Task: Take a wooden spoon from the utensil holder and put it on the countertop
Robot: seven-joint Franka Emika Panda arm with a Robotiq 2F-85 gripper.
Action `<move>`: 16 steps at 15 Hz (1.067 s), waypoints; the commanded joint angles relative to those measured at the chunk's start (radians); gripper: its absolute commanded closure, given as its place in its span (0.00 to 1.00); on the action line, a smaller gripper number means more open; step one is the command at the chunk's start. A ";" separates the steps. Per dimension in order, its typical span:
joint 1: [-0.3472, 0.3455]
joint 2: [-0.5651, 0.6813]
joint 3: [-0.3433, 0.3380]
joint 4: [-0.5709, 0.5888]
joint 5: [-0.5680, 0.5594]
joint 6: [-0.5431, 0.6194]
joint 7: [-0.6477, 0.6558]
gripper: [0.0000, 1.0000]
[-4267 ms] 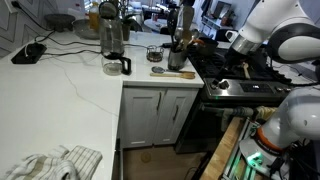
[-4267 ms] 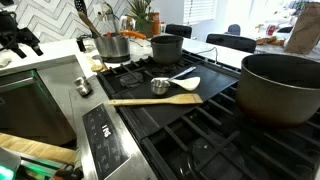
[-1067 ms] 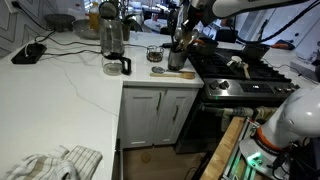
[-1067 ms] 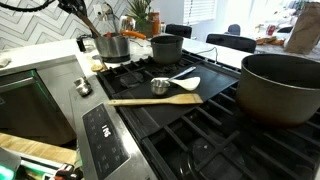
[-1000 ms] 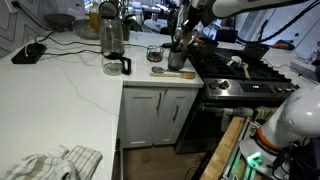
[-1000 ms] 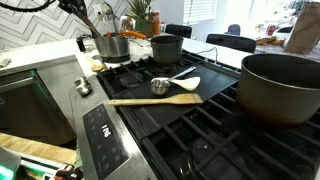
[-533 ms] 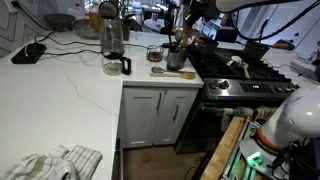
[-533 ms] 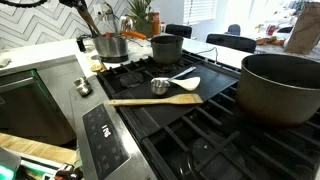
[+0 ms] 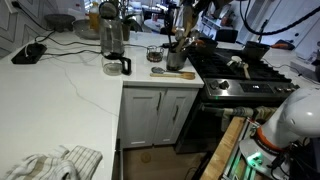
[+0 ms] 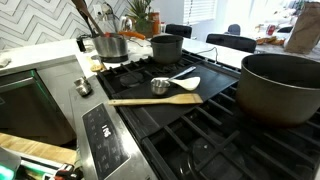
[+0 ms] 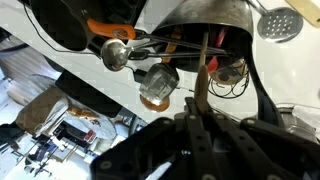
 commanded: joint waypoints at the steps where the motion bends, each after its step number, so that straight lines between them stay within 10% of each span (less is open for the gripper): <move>1: 0.007 -0.068 -0.006 -0.009 0.030 -0.067 0.002 0.98; 10: -0.007 -0.260 -0.013 -0.064 0.058 -0.072 0.083 0.98; 16: 0.014 -0.443 -0.099 -0.157 0.348 -0.104 0.079 0.98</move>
